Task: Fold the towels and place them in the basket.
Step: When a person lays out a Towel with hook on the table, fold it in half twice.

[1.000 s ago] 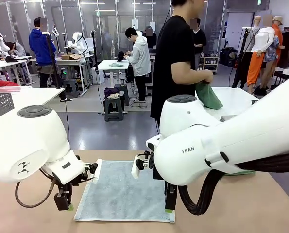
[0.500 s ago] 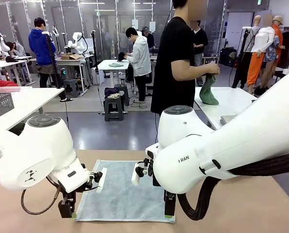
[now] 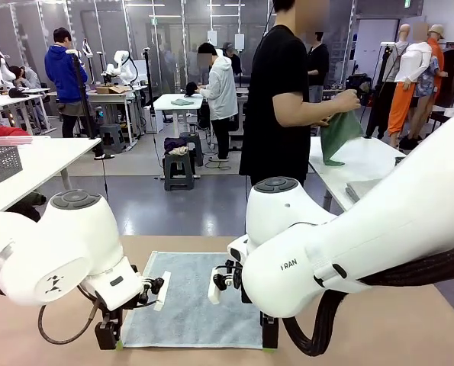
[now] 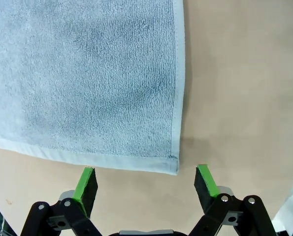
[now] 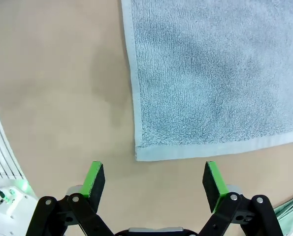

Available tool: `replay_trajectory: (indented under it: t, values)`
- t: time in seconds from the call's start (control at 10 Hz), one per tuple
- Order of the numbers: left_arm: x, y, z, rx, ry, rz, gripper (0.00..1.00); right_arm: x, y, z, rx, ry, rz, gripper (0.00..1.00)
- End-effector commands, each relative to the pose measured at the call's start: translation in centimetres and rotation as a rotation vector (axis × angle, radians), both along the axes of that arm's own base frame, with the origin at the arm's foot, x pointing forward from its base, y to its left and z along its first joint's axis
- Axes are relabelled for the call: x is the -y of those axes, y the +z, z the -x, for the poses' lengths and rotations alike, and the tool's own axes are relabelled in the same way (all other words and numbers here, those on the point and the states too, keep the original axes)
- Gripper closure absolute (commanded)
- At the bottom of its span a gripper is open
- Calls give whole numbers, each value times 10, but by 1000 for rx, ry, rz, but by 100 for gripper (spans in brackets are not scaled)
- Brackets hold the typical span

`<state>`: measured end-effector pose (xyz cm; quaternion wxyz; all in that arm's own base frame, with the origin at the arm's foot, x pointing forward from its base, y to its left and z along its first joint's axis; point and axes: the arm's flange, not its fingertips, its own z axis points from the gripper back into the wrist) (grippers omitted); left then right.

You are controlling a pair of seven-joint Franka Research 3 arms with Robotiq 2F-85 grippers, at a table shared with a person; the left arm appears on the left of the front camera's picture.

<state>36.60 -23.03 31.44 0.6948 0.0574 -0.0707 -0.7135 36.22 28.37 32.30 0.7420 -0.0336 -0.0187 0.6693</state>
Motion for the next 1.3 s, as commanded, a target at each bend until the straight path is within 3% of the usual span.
replay_trajectory:
  t: [0.0, 0.6, 1.2]
  values:
    - [0, 2, 0, 2, -1, 0, 0, 0, 1, 0, 0, -6, -9, 0]
    - [0, 2, 8, -15, -27, -7, 0, 5, -1, 5, 22, 11, -40, 0]
    - [-2, -11, 16, -74, -39, 17, 0, 14, -21, 17, -5, 57, -56, 0]
